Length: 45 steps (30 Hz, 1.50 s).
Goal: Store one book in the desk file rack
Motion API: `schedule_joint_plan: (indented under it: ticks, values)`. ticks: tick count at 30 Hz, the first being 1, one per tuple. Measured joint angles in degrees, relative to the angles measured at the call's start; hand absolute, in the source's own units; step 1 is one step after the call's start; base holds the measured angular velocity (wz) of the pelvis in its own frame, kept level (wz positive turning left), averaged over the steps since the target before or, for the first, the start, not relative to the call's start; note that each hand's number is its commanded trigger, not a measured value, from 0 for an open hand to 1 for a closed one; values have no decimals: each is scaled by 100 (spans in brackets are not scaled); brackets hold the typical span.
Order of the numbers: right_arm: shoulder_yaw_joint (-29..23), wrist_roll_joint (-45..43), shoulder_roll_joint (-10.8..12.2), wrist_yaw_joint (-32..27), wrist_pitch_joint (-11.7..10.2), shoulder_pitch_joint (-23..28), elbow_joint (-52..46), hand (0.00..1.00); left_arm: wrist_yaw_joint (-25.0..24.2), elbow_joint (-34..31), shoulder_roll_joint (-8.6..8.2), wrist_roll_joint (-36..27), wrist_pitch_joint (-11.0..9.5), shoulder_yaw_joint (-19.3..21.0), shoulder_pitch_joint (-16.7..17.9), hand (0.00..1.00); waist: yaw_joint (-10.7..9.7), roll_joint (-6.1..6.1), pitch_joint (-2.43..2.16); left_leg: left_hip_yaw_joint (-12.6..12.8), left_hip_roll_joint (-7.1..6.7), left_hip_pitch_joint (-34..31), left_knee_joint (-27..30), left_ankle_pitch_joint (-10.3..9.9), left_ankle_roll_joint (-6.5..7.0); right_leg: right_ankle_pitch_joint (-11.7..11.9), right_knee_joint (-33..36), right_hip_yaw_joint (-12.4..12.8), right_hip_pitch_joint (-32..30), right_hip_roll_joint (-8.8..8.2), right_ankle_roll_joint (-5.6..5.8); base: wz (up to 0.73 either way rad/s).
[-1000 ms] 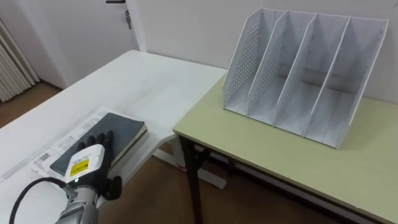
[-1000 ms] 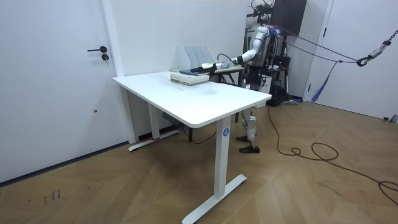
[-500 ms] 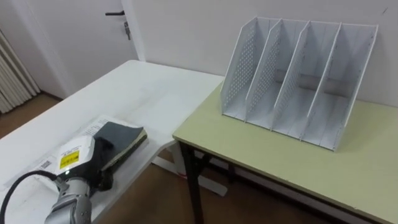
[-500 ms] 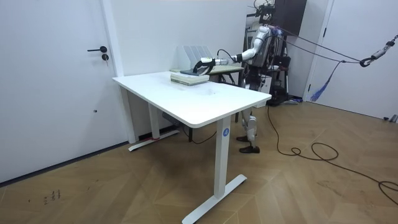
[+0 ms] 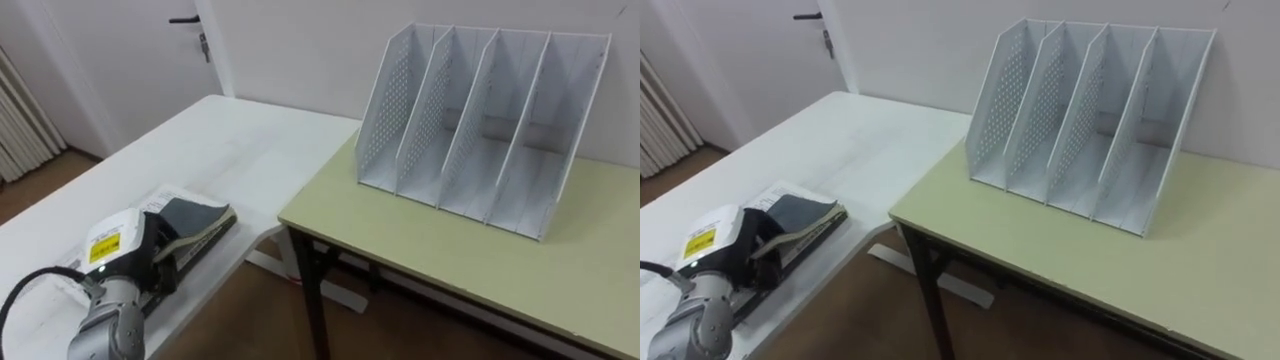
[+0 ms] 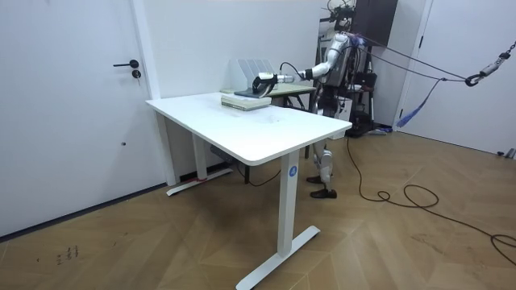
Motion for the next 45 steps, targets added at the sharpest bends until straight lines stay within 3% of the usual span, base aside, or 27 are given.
schedule_joint_plan:
  ticks: [2, 7, 10, 12, 15, 19, 23, 27, 31, 35, 39, 45]
  values:
    - [-1, 85, 0, 0, -2, 0, -186, 0, -21, -133, -3, -54, -4, -12, 0, 100, 69, -38, 4, -7, 1, -47, 21, 1, 0, 0, 2, -39, -38, -8, -1, 2]
    - [59, 782, 29, 14, -184, -49, -766, 0, -136, -540, 6, -889, 12, -81, 5, 100, 185, -154, -16, -87, 5, -152, 72, 5, 4, 5, 1, -148, -85, -77, -5, 10]
    - [122, 922, 74, 19, -282, -47, -1378, 0, -341, -1091, 11, -1295, 22, -64, 119, 100, 307, -180, -14, -128, 21, -186, 87, 5, 4, 9, -13, -183, -81, -84, 1, 6]
    - [138, 992, 153, 69, -439, -78, -1745, 0, -420, -1554, -9, -1654, -14, -70, 274, 100, 366, -217, 7, -187, 15, -200, 91, 5, 4, 11, -16, -204, -57, -79, 3, 14]
    - [198, 1110, 162, 181, -480, -57, -2304, 0, -436, -2159, -6, -2166, -40, -18, 465, 100, 440, -271, 33, -220, 14, -291, 109, 5, 4, 11, -18, -261, -93, -87, 4, 9]
    - [263, 860, 206, 364, -754, -69, -2933, 0, -526, -2770, -84, -2486, -221, -23, 687, 100, 526, -297, 39, -241, 4, -330, 117, 5, 4, 12, -41, -332, -95, -94, 5, 5]
    - [500, 895, 206, 559, -781, 124, -3847, 0, -535, -3295, -174, -3250, -394, -30, 959, 100, 575, -298, 38, -245, 12, -330, 110, 5, 4, 12, -34, -329, -98, -104, 5, 0]
    - [521, 901, 201, 772, -996, 103, -4245, 0, -555, -3512, -296, -3877, -642, -28, 976, 100, 590, -303, 39, -253, 13, -286, 90, 5, 4, 12, -33, -321, -65, -107, 5, 0]
    - [515, 1177, 115, 1165, -1031, 152, -4628, 0, -655, -3741, -296, -5199, -971, -22, 1083, 100, 614, -326, 53, -250, 17, -183, 82, 5, 4, 12, -21, -325, 32, -106, 5, 0]
    - [498, 1692, 29, 1723, -1054, 166, -4990, 0, -1113, -3747, -286, -6197, -1162, -7, 1085, 100, 769, -363, 78, -176, 28, -131, 84, 5, 4, 14, 0, -311, 42, -105, -1, -9]
    - [461, 2068, -33, 2278, -1031, 169, -5593, 0, -1683, -3761, -203, -7040, -1173, -6, 1153, 100, 887, -399, 77, -190, 30, -190, 109, 4, 5, 16, 12, -296, -70, -96, -9, -1]
    - [173, 3449, -147, 3168, -1014, 163, -5879, 0, -2607, -3761, -17, -8479, -1169, 59, 1183, 100, 892, -441, 72, -217, 30, -218, 150, 4, 5, 24, 11, -309, -33, -106, -14, 4]
